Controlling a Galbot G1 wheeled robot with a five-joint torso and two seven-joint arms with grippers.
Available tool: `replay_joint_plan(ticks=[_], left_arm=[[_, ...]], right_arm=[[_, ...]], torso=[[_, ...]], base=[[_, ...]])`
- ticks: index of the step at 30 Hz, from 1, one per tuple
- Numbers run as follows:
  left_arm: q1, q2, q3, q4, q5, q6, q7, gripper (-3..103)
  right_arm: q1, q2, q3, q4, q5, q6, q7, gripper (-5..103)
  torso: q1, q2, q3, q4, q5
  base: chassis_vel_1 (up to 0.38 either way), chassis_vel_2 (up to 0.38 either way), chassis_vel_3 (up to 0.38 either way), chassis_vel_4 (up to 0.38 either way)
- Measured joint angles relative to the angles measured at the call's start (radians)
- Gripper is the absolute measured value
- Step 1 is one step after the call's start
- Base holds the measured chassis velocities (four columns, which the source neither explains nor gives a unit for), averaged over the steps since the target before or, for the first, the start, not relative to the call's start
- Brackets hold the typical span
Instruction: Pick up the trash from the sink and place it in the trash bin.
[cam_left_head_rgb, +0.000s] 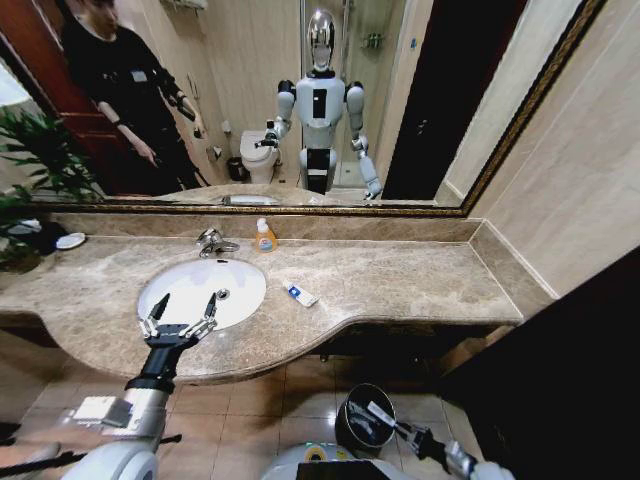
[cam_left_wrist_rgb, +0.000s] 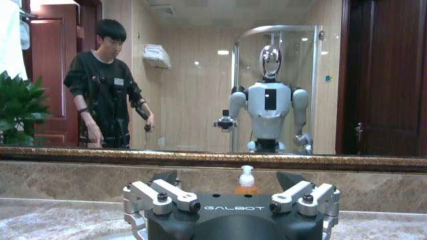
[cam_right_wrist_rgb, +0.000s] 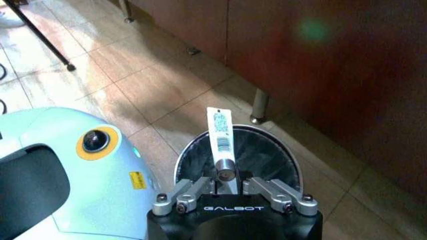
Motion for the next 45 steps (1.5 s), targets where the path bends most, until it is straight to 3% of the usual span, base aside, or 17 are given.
replay_joint_plan(ticks=[4, 16, 18, 19, 20, 23, 24, 26, 29, 34, 36, 37, 38, 41, 42, 44, 45], left_arm=[[0.000, 0.000, 0.000, 0.000, 0.000, 0.000, 0.000, 100], [0.000, 0.000, 0.000, 0.000, 0.000, 0.000, 0.000, 100], [0.000, 0.000, 0.000, 0.000, 0.000, 0.000, 0.000, 100], [0.000, 0.000, 0.000, 0.000, 0.000, 0.000, 0.000, 100], [0.000, 0.000, 0.000, 0.000, 0.000, 0.000, 0.000, 100], [0.000, 0.000, 0.000, 0.000, 0.000, 0.000, 0.000, 100], [0.000, 0.000, 0.000, 0.000, 0.000, 0.000, 0.000, 100], [0.000, 0.000, 0.000, 0.000, 0.000, 0.000, 0.000, 100], [0.000, 0.000, 0.000, 0.000, 0.000, 0.000, 0.000, 100], [0.000, 0.000, 0.000, 0.000, 0.000, 0.000, 0.000, 100], [0.000, 0.000, 0.000, 0.000, 0.000, 0.000, 0.000, 100], [0.000, 0.000, 0.000, 0.000, 0.000, 0.000, 0.000, 100], [0.000, 0.000, 0.000, 0.000, 0.000, 0.000, 0.000, 100], [0.000, 0.000, 0.000, 0.000, 0.000, 0.000, 0.000, 100], [0.000, 0.000, 0.000, 0.000, 0.000, 0.000, 0.000, 100], [0.000, 0.000, 0.000, 0.000, 0.000, 0.000, 0.000, 100], [0.000, 0.000, 0.000, 0.000, 0.000, 0.000, 0.000, 100]], right_arm=[[0.027, 0.026, -0.026, -0.010, -0.039, -0.009, 0.083, 14], [0.042, 0.020, -0.042, 0.016, -0.037, -0.024, 0.069, 56], [0.029, 0.001, -0.014, 0.057, 0.086, 0.011, -0.066, 67], [0.027, -0.011, 0.017, 0.088, 0.185, 0.023, -0.203, 73], [0.027, -0.011, 0.017, 0.088, 0.185, 0.023, -0.203, 73], [0.041, -0.057, 0.141, 0.162, 0.441, -0.012, -0.581, 89], [0.041, -0.057, 0.141, 0.162, 0.441, -0.012, -0.581, 89], [0.020, -0.112, 0.210, 0.227, 0.612, -0.084, -0.709, 94], [-0.027, -0.171, 0.255, 0.328, 0.831, -0.185, -0.733, 100], [-0.069, -0.199, 0.272, 0.495, 0.979, -0.306, -0.717, 100], [-0.130, -0.209, 0.193, 0.704, 1.063, -0.356, -0.563, 100], [-0.130, -0.209, 0.193, 0.704, 1.063, -0.356, -0.563, 100], [-0.152, -0.208, 0.138, 0.826, 1.071, -0.391, -0.462, 100], [-0.146, -0.204, -0.003, 1.013, 1.012, -0.468, -0.271, 100], [-0.146, -0.204, -0.003, 1.013, 1.012, -0.468, -0.271, 100], [-0.088, -0.209, -0.159, 1.105, 0.922, -0.562, -0.017, 100], [-0.088, -0.209, -0.159, 1.105, 0.922, -0.562, -0.017, 100]], torso=[[0.000, 0.000, 0.000, 0.0001, 0.0002], [0.000, 0.000, 0.000, 0.0001, 0.0002], [0.000, 0.000, 0.000, 0.0000, 0.0002], [0.000, 0.000, 0.000, 0.0000, 0.0000], [0.000, 0.000, 0.000, 0.0000, 0.0000], [0.000, 0.000, 0.000, 0.0001, 0.0004], [0.000, 0.000, 0.000, 0.0001, 0.0004], [0.000, 0.000, 0.000, 0.0002, -0.0002], [0.000, 0.000, 0.000, -0.0002, -0.0002], [0.000, 0.000, 0.000, 0.0000, -0.0001], [0.000, 0.000, 0.000, 0.0000, 0.0002], [0.000, 0.000, 0.000, 0.0000, 0.0002], [0.000, 0.000, 0.000, 0.0000, -0.0002], [0.000, 0.000, 0.000, 0.0000, -0.0004], [0.000, 0.000, 0.000, 0.0000, -0.0004], [0.000, 0.000, 0.000, 0.0001, 0.0000], [0.000, 0.000, 0.000, 0.0001, 0.0000]], base=[[0.000, 0.000, 0.000, 0.000], [0.000, 0.000, 0.000, 0.000], [0.000, 0.000, 0.000, 0.000], [0.000, 0.000, 0.000, 0.000], [0.000, 0.000, 0.000, 0.000], [0.000, 0.000, 0.000, 0.000], [0.000, 0.000, 0.000, 0.000], [0.000, 0.000, 0.000, 0.000], [0.000, 0.000, 0.000, 0.000], [0.000, 0.000, 0.000, 0.000], [0.000, 0.000, 0.000, 0.000], [0.000, 0.000, 0.000, 0.000], [0.000, 0.000, 0.000, 0.000], [0.000, 0.000, 0.000, 0.000], [0.000, 0.000, 0.000, 0.000], [0.000, 0.000, 0.000, 0.000], [0.000, 0.000, 0.000, 0.000]])
